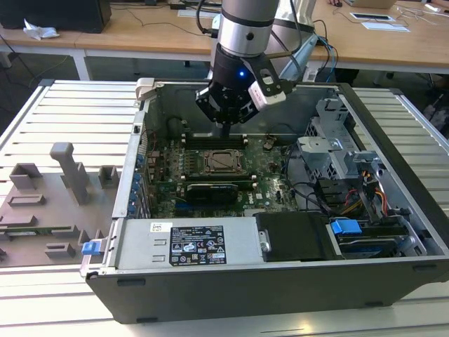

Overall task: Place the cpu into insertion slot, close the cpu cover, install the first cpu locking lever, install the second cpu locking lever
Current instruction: 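Install the second cpu locking lever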

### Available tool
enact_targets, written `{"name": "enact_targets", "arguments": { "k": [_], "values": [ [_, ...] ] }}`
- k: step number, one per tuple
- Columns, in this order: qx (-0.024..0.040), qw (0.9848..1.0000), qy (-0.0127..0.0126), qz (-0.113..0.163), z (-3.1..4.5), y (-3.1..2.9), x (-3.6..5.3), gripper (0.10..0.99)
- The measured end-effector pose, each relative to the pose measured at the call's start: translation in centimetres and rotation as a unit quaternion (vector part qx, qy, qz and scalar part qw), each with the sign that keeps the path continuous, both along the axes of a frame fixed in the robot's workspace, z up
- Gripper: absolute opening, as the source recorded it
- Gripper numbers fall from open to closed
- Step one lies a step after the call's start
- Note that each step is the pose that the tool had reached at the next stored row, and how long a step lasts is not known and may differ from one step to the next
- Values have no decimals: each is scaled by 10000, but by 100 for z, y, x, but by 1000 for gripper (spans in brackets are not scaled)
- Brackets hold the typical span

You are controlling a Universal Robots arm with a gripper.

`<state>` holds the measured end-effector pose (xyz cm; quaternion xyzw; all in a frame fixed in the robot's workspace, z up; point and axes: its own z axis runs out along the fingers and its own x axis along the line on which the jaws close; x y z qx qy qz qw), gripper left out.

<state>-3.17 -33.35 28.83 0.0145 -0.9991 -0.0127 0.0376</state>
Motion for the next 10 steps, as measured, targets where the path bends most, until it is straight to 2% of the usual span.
{"name": "enact_targets", "arguments": {
  "k": [10],
  "values": [
    [1, 10000, 0, 0, -23, -47, -46, 106]
  ]
}}
